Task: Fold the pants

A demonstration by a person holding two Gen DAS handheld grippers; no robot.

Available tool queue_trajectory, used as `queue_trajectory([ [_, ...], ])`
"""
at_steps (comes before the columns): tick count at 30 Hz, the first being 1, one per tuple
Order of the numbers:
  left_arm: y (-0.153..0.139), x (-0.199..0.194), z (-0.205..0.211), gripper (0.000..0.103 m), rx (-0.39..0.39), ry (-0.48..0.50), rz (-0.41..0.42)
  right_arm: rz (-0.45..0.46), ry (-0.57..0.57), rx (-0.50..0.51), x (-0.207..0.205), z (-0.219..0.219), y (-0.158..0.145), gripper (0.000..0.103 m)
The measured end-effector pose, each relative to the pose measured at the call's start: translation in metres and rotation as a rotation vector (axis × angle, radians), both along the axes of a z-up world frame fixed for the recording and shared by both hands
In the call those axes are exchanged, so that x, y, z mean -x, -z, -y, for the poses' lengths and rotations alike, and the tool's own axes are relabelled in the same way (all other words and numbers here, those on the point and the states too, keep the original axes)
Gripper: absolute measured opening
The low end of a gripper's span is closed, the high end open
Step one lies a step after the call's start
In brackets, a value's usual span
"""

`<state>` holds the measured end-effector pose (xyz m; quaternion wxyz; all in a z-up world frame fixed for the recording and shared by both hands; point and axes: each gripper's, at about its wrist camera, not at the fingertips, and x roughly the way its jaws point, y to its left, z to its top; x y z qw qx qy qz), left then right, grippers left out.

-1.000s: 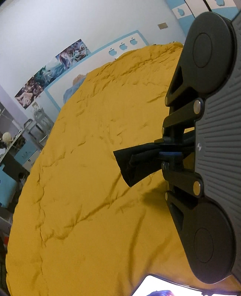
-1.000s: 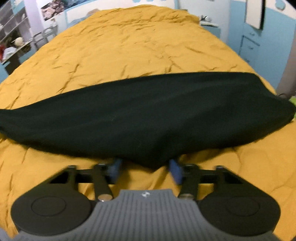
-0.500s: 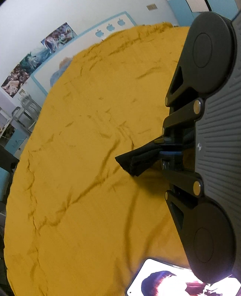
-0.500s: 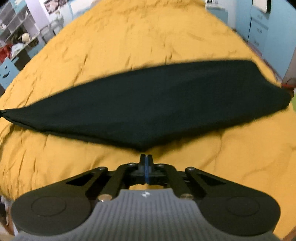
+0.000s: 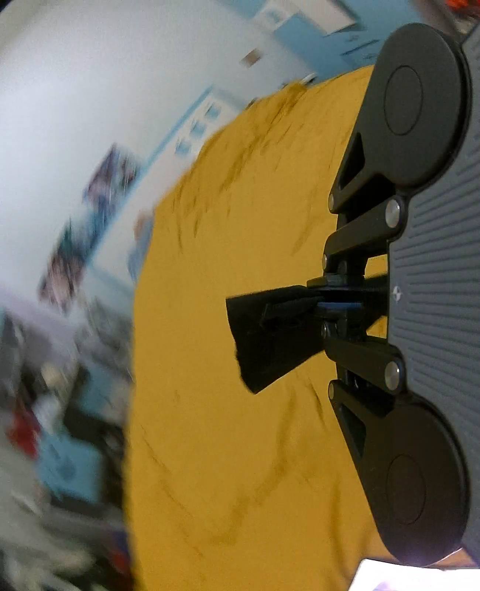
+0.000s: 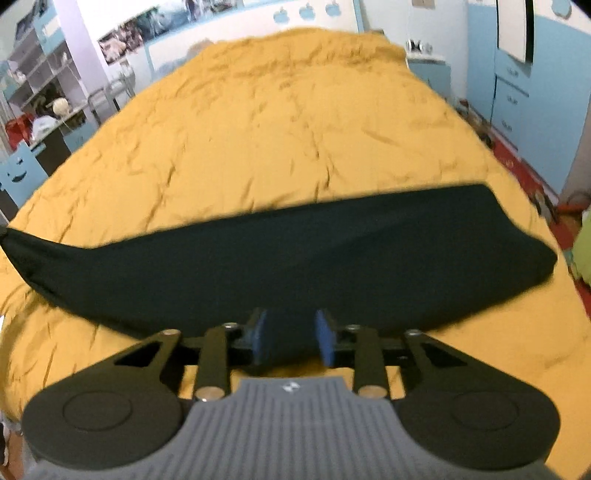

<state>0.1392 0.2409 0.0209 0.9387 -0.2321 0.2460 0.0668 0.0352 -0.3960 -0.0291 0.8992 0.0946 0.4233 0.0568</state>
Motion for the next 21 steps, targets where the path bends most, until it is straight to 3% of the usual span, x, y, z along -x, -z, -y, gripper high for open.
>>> queue_trajectory([
  [3, -0.028, -0.002, 0.068, 0.005, -0.15, 0.109, 0.032, 0.045, 0.006, -0.024, -0.017, 0.003, -0.002, 0.049],
  [5, -0.037, -0.002, 0.119, 0.005, -0.271, 0.168, 0.047, 0.082, 0.02, -0.051, -0.022, 0.006, -0.002, 0.069],
  [8, -0.031, -0.005, 0.192, 0.005, -0.372, 0.268, 0.045, 0.105, 0.011, -0.066, -0.025, 0.006, 0.001, 0.074],
  [12, 0.006, -0.01, 0.275, 0.005, -0.386, 0.412, -0.019, 0.1, -0.025, -0.098, -0.022, 0.005, 0.011, 0.075],
  [14, 0.037, -0.01, 0.311, 0.005, -0.38, 0.499, -0.094, 0.09, -0.032, -0.11, -0.018, 0.007, 0.017, 0.075],
  [18, 0.099, -0.001, 0.347, 0.006, -0.322, 0.646, -0.281, 0.058, -0.019, -0.119, -0.009, 0.013, 0.029, 0.075],
  [21, 0.123, 0.004, 0.348, 0.021, -0.221, 0.705, -0.378, 0.033, -0.01, -0.132, -0.002, 0.017, 0.037, 0.075],
])
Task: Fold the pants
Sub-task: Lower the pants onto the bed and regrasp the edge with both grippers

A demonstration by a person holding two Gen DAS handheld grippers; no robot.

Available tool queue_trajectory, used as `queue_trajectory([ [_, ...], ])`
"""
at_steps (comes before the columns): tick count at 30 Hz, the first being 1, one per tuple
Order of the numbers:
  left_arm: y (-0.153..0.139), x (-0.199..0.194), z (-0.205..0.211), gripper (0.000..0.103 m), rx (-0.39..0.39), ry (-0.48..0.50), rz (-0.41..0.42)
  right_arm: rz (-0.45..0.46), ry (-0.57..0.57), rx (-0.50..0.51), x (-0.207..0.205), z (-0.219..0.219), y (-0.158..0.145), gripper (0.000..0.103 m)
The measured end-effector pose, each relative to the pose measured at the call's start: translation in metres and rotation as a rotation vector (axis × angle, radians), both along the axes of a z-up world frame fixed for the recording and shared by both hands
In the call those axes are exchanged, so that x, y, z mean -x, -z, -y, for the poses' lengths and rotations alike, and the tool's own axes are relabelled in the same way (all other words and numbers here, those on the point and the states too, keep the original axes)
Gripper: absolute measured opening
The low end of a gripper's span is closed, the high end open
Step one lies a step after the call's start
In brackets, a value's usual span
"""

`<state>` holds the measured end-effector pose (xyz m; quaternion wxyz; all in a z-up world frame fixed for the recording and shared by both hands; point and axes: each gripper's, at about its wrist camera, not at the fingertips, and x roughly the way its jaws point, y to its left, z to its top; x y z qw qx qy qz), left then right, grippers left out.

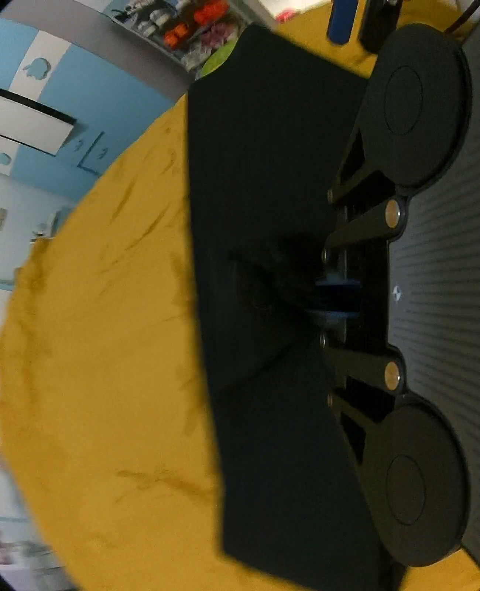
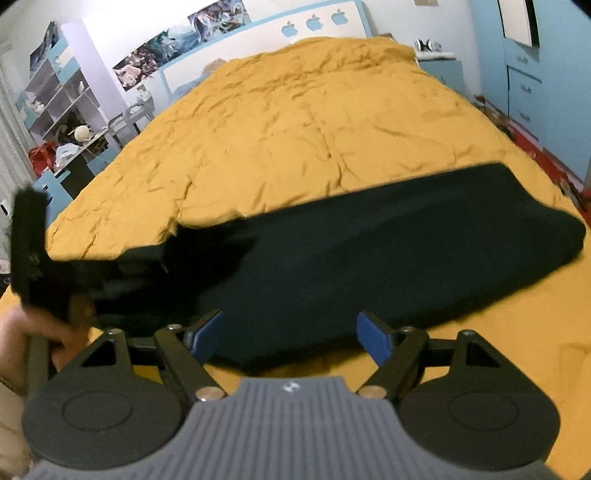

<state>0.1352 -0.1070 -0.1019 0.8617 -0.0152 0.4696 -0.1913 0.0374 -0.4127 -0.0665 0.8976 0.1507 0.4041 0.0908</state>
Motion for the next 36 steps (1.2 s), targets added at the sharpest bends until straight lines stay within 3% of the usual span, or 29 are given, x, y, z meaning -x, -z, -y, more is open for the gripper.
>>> queue_trajectory([
  [1, 0.002, 0.002, -0.006, 0.027, 0.058, 0.01, -0.021, -0.006, 0.001, -0.001, 0.001, 0.0, 0.002, 0.075],
  [6, -0.001, -0.004, -0.035, 0.036, 0.32, 0.067, -0.162, -0.014, -0.006, -0.013, 0.0, -0.004, 0.008, 0.075],
  [10, -0.015, -0.005, -0.061, 0.036, 0.401, 0.044, -0.159, -0.002, -0.023, -0.025, -0.005, -0.01, 0.004, 0.075],
  [12, -0.023, -0.012, -0.074, 0.036, 0.401, 0.005, -0.119, 0.01, -0.029, -0.033, -0.006, -0.013, 0.001, 0.075],
  [15, -0.03, -0.017, -0.095, 0.036, 0.295, -0.057, -0.036, 0.026, -0.047, -0.05, -0.01, -0.018, -0.002, 0.071],
  [20, -0.026, -0.026, -0.12, 0.036, 0.213, -0.134, 0.013, 0.028, -0.118, -0.097, -0.044, -0.037, -0.001, 0.047],
  [24, -0.02, -0.037, -0.133, 0.036, 0.158, -0.216, 0.026, 0.023, -0.177, -0.089, -0.09, -0.052, 0.005, 0.04],
  [30, -0.011, -0.045, -0.143, 0.036, 0.168, -0.239, 0.002, -0.004, -0.249, -0.025, -0.154, -0.074, 0.031, 0.032],
  [36, 0.002, -0.05, -0.146, 0.036, 0.183, -0.248, -0.023, -0.043, -0.284, -0.011, -0.18, -0.085, 0.056, 0.019],
])
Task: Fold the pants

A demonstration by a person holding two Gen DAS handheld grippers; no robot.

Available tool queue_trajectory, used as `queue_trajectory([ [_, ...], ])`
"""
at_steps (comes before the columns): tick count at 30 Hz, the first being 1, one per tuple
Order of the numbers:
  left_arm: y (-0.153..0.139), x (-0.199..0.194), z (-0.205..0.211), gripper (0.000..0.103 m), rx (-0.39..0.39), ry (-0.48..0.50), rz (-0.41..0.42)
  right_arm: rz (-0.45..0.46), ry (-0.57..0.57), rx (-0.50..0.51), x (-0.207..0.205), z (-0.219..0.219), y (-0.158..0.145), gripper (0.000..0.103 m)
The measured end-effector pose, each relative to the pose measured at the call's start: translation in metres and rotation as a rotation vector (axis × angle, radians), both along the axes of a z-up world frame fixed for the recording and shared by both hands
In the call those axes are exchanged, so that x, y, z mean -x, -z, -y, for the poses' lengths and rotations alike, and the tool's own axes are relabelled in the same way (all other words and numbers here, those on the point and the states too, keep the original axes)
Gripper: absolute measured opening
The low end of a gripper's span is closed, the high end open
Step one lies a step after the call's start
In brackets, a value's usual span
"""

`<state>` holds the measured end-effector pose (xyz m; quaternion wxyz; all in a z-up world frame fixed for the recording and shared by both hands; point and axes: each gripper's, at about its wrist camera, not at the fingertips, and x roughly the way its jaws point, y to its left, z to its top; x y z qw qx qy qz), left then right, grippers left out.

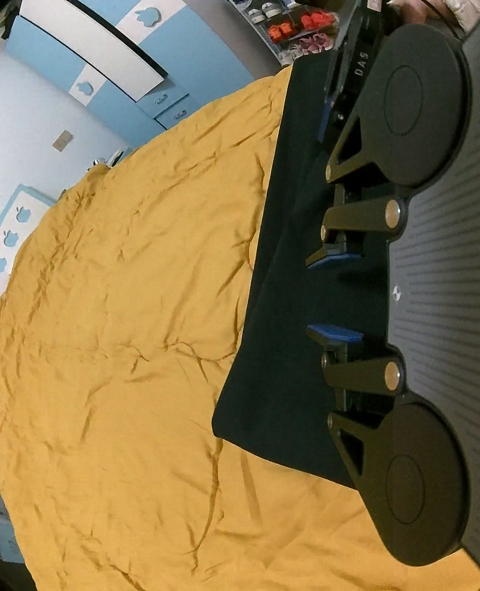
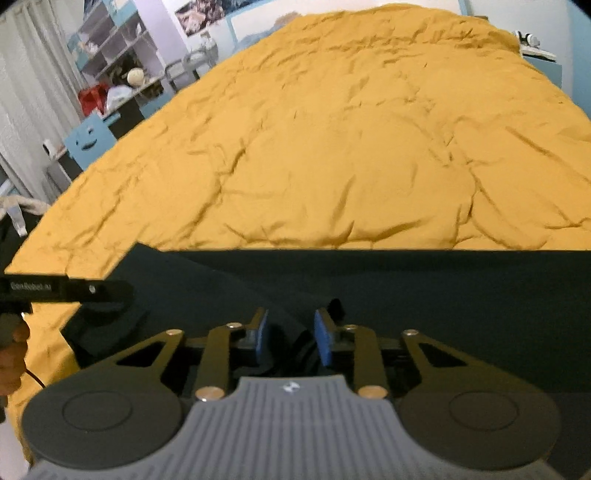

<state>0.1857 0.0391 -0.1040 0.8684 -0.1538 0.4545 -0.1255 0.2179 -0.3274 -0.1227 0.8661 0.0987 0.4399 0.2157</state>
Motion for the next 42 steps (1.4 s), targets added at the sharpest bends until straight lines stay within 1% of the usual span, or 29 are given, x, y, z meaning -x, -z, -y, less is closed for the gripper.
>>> queue_trajectory([
  [1, 0.002, 0.0, -0.001, 0.036, 0.001, 0.0, -0.003, -0.012, -0.007, -0.01, -0.002, -0.001, 0.004, 0.014],
  [2, 0.003, -0.001, -0.001, 0.036, 0.0, 0.001, -0.005, -0.017, -0.007, -0.015, -0.002, 0.0, 0.007, 0.0],
  [4, 0.006, -0.001, -0.001, 0.036, -0.008, 0.0, -0.005, -0.006, 0.002, -0.024, -0.002, 0.002, 0.008, 0.0],
  [7, 0.01, -0.001, 0.001, 0.036, -0.017, 0.01, -0.001, 0.043, 0.009, -0.045, 0.002, 0.006, -0.004, 0.0],
  [9, 0.012, -0.002, 0.002, 0.036, -0.015, 0.009, -0.002, 0.088, 0.025, -0.014, 0.0, 0.007, -0.012, 0.0],
  [10, 0.013, -0.001, 0.002, 0.036, -0.015, 0.007, -0.002, 0.089, 0.032, 0.009, -0.005, 0.006, -0.012, 0.0],
  [11, 0.014, -0.001, 0.002, 0.036, -0.016, 0.007, -0.003, 0.072, 0.036, 0.011, -0.011, 0.006, -0.008, 0.0],
  [14, 0.014, 0.004, 0.0, 0.036, -0.012, 0.003, -0.001, 0.032, 0.046, 0.053, -0.018, 0.001, 0.009, 0.0],
  [15, 0.013, 0.006, -0.001, 0.036, -0.007, 0.002, 0.003, 0.018, 0.057, 0.043, -0.016, 0.002, 0.012, 0.0],
  [16, 0.012, 0.008, -0.003, 0.036, -0.004, -0.003, 0.009, 0.012, 0.082, 0.027, -0.014, 0.006, 0.012, 0.004],
  [18, 0.01, 0.011, -0.006, 0.036, 0.006, -0.017, 0.021, 0.019, 0.129, -0.005, -0.005, 0.016, 0.005, 0.015],
  [19, 0.009, 0.012, -0.009, 0.036, 0.013, -0.027, 0.026, 0.015, 0.154, -0.04, 0.001, 0.022, 0.002, 0.032],
  [20, 0.007, 0.013, -0.011, 0.036, 0.022, -0.038, 0.031, 0.003, 0.177, -0.086, 0.008, 0.028, 0.001, 0.04],
  [22, 0.004, 0.015, -0.013, 0.036, 0.04, -0.052, 0.042, -0.052, 0.207, -0.191, 0.019, 0.038, 0.002, 0.04],
  [23, 0.002, 0.017, -0.013, 0.036, 0.05, -0.055, 0.05, -0.084, 0.222, -0.234, 0.025, 0.041, 0.005, 0.042],
  [25, -0.003, 0.019, -0.012, 0.036, 0.062, -0.057, 0.06, -0.172, 0.249, -0.323, 0.03, 0.045, 0.016, 0.042],
  [26, -0.005, 0.02, -0.012, 0.036, 0.064, -0.053, 0.064, -0.202, 0.258, -0.358, 0.031, 0.045, 0.022, 0.042],
  [28, -0.01, 0.024, -0.011, 0.036, 0.062, -0.048, 0.076, -0.229, 0.272, -0.376, 0.031, 0.042, 0.03, 0.042],
  [30, -0.014, 0.027, -0.012, 0.036, 0.064, -0.054, 0.081, -0.246, 0.284, -0.411, 0.028, 0.04, 0.037, 0.041],
  [31, -0.015, 0.028, -0.013, 0.036, 0.066, -0.06, 0.083, -0.257, 0.291, -0.428, 0.026, 0.039, 0.041, 0.037],
  [32, -0.016, 0.03, -0.016, 0.036, 0.069, -0.068, 0.084, -0.26, 0.296, -0.434, 0.024, 0.038, 0.044, 0.024],
  [33, -0.017, 0.031, -0.017, 0.036, 0.072, -0.074, 0.085, -0.261, 0.302, -0.432, 0.023, 0.036, 0.045, 0.015],
  [34, -0.018, 0.033, -0.02, 0.036, 0.076, -0.082, 0.088, -0.268, 0.311, -0.43, 0.022, 0.035, 0.045, 0.003],
  [35, -0.02, 0.035, -0.022, 0.036, 0.078, -0.091, 0.093, -0.273, 0.318, -0.432, 0.021, 0.034, 0.044, 0.0],
  [38, -0.027, 0.042, -0.035, 0.036, 0.076, -0.146, 0.119, -0.235, 0.305, -0.443, 0.022, 0.032, 0.028, 0.0],
  [40, -0.032, 0.045, -0.044, 0.035, 0.074, -0.191, 0.123, -0.197, 0.285, -0.453, 0.021, 0.03, 0.007, 0.0],
  [42, -0.038, 0.05, -0.055, 0.032, 0.095, -0.233, 0.137, -0.147, 0.252, -0.466, 0.018, 0.029, -0.024, 0.0],
])
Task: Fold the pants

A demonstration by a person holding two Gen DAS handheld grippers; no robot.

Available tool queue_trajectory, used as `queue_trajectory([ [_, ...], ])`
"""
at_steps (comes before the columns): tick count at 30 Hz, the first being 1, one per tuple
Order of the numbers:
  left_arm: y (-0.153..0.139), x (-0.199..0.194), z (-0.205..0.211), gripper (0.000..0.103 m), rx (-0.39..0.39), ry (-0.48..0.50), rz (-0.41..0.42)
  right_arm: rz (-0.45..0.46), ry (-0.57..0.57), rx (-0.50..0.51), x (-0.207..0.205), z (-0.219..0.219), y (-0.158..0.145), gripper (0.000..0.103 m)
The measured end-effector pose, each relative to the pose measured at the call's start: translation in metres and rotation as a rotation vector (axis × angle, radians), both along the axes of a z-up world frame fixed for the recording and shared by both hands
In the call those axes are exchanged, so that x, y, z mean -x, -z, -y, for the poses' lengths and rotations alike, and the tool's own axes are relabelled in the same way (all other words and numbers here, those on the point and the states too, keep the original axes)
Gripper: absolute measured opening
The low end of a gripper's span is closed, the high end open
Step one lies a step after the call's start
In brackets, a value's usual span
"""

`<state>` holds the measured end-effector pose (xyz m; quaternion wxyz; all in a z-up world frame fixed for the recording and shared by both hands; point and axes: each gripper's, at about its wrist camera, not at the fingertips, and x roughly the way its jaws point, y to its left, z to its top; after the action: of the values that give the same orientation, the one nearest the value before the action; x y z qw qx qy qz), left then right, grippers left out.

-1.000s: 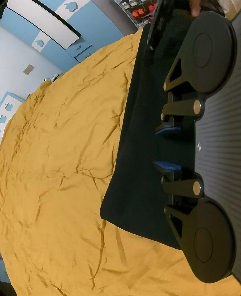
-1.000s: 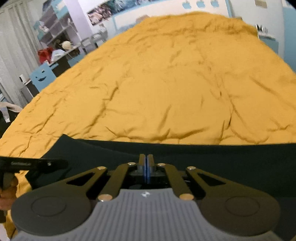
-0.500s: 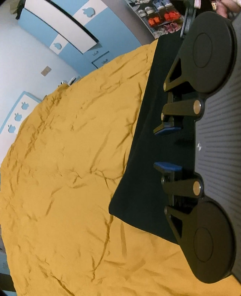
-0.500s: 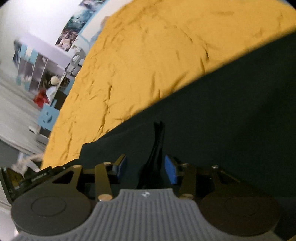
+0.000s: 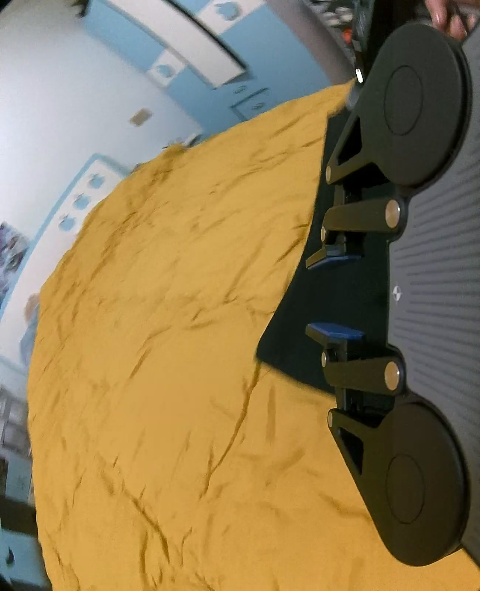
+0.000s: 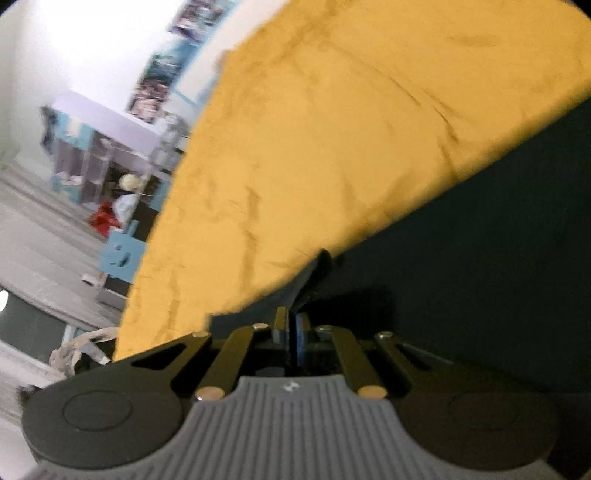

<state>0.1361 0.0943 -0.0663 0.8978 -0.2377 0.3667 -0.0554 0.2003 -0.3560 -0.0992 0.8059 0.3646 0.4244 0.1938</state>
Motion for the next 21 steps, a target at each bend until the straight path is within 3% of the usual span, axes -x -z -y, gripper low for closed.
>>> queue_trajectory([
  [5, -0.011, 0.004, -0.007, 0.03, 0.023, -0.023, 0.032, 0.153, -0.066, 0.054, -0.002, 0.01, -0.094, 0.0],
  [12, -0.015, -0.01, 0.033, 0.024, 0.009, 0.072, 0.047, 0.242, -0.061, 0.171, 0.005, 0.065, -0.193, 0.0],
  [17, -0.008, -0.029, 0.076, 0.019, -0.031, 0.167, 0.021, 0.234, -0.002, 0.276, 0.008, 0.128, -0.227, 0.0],
  [21, 0.002, -0.041, 0.101, 0.018, -0.048, 0.211, 0.003, 0.19, 0.052, 0.325, 0.007, 0.183, -0.221, 0.0],
])
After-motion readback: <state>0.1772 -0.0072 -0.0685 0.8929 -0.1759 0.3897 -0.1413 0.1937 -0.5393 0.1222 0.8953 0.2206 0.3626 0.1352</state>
